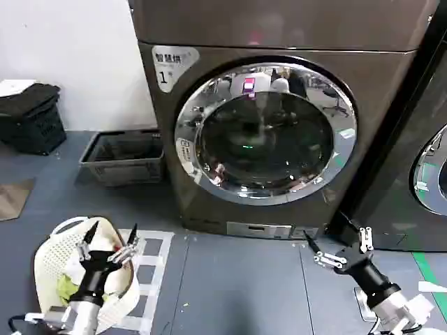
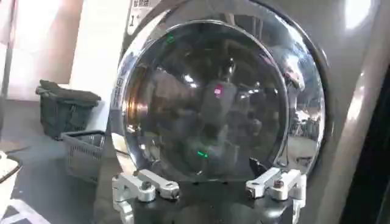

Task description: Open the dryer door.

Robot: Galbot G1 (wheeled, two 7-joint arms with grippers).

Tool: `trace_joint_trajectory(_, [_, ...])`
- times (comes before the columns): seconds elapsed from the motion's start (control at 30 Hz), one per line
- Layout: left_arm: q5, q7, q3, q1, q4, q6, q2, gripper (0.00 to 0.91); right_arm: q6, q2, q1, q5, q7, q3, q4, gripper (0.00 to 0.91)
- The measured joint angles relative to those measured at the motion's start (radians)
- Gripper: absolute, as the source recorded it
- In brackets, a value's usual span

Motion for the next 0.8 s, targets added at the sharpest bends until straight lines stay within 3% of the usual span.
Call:
trace_joint_trajectory(0.4, [0.002, 0.002, 0.001, 0.003, -0.002, -0.001, 0.0, 0.907, 0.007, -0.04, 0.027, 0.058, 0.002, -0.032, -0.011, 0.907])
trace_joint_trajectory(0.8, [0.023, 0.003, 0.017, 0.015, -0.004, -0.004, -0.005, 0.907, 0.011, -0.16, 0.091, 0.126, 0.032, -0.104, -0.042, 0.907])
